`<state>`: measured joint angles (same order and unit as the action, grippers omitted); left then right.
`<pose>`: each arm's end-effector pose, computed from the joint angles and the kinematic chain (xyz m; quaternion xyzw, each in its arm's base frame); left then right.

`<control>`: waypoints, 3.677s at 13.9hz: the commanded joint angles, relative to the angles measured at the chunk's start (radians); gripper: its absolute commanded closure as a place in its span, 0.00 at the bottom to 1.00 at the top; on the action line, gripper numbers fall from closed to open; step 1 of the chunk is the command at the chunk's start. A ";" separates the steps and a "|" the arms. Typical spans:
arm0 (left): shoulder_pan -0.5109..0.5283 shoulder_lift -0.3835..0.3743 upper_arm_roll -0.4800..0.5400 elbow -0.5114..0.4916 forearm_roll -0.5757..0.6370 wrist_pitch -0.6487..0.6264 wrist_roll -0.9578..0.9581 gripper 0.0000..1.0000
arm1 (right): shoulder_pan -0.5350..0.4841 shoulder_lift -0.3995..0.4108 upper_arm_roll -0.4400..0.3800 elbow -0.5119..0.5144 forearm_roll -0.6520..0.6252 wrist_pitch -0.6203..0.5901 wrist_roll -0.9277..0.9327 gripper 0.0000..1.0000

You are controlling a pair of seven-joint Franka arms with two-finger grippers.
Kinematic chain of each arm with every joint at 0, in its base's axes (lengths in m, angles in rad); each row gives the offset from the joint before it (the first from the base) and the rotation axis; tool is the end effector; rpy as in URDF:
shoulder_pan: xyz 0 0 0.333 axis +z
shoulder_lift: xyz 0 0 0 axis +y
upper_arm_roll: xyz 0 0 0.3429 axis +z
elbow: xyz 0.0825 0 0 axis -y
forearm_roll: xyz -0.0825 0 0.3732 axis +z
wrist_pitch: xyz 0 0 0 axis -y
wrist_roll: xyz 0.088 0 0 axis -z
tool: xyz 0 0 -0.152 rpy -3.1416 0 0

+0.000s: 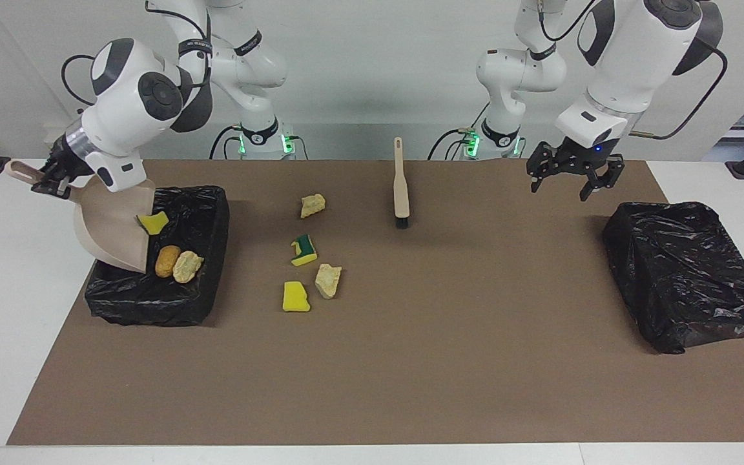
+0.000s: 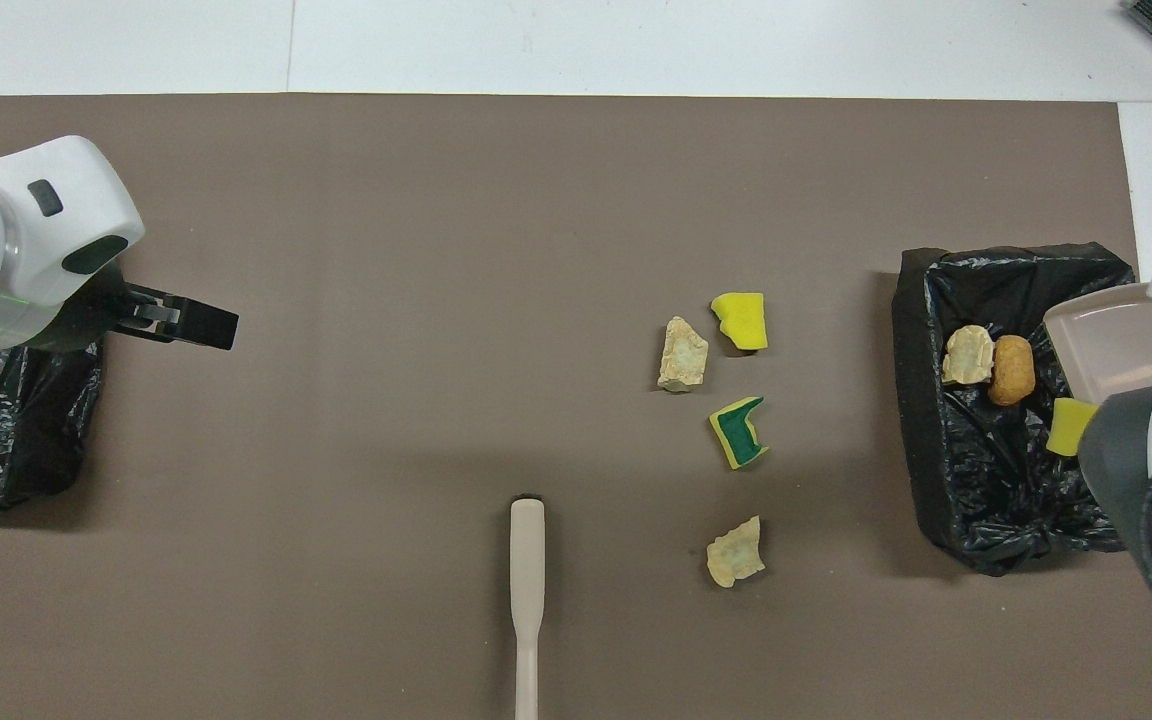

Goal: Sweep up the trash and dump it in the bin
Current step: 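Tip the dustpan into the bin while the left gripper drops the brush, then return the dustpan to the table center with the right gripper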

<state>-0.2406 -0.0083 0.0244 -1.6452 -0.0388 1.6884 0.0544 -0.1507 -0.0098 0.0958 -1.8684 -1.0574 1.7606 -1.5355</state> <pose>0.5392 -0.1240 0.5871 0.9906 -0.1331 0.0241 0.0214 0.5451 -0.1455 0.5548 0.5561 0.6696 -0.3799 0.3132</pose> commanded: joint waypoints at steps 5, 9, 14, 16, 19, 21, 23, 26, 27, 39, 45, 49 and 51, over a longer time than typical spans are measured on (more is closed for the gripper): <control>0.035 -0.019 -0.006 0.015 0.028 -0.093 -0.002 0.00 | -0.009 -0.013 0.005 0.087 0.150 -0.027 0.014 1.00; 0.038 -0.021 -0.008 0.028 0.028 -0.070 0.001 0.00 | -0.007 -0.012 0.010 0.149 0.356 -0.113 0.118 1.00; 0.037 -0.029 -0.009 0.028 0.025 -0.079 -0.004 0.00 | -0.009 -0.029 0.012 0.135 0.583 -0.187 0.389 1.00; 0.038 -0.029 -0.008 0.027 0.023 -0.072 -0.004 0.00 | -0.006 -0.050 0.012 0.106 0.657 -0.194 0.513 1.00; 0.034 -0.018 -0.008 0.038 0.029 -0.085 -0.005 0.00 | 0.042 -0.055 0.013 0.089 0.729 -0.197 0.699 1.00; 0.037 -0.021 -0.014 0.054 0.028 -0.065 -0.002 0.00 | 0.086 -0.044 0.013 0.089 0.769 -0.190 0.838 1.00; 0.038 -0.025 -0.011 0.048 0.025 -0.078 -0.007 0.00 | 0.128 -0.026 0.013 0.089 0.821 -0.179 1.005 1.00; 0.038 -0.024 -0.008 0.050 0.026 -0.066 -0.002 0.00 | 0.207 0.019 0.013 0.089 0.885 -0.150 1.260 1.00; 0.040 -0.025 -0.008 0.047 0.026 -0.067 -0.005 0.00 | 0.241 0.040 0.013 0.091 0.892 -0.132 1.329 1.00; 0.063 -0.007 -0.004 0.077 0.016 -0.101 0.007 0.00 | 0.612 0.362 0.012 0.227 1.022 0.145 2.027 1.00; 0.063 0.028 -0.004 0.133 0.017 -0.139 0.005 0.00 | 0.697 0.530 0.013 0.394 1.040 0.187 2.175 1.00; 0.058 0.022 -0.006 0.130 0.026 -0.122 0.001 0.00 | 0.731 0.553 0.012 0.388 1.059 0.279 2.248 1.00; 0.058 0.021 -0.006 0.128 0.026 -0.122 0.001 0.00 | 0.729 0.551 0.012 0.390 1.056 0.280 2.272 1.00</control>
<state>-0.1903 -0.0015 0.0254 -1.5480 -0.0244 1.5893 0.0536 0.5832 0.5345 0.1100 -1.5047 -0.0211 2.0318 0.7073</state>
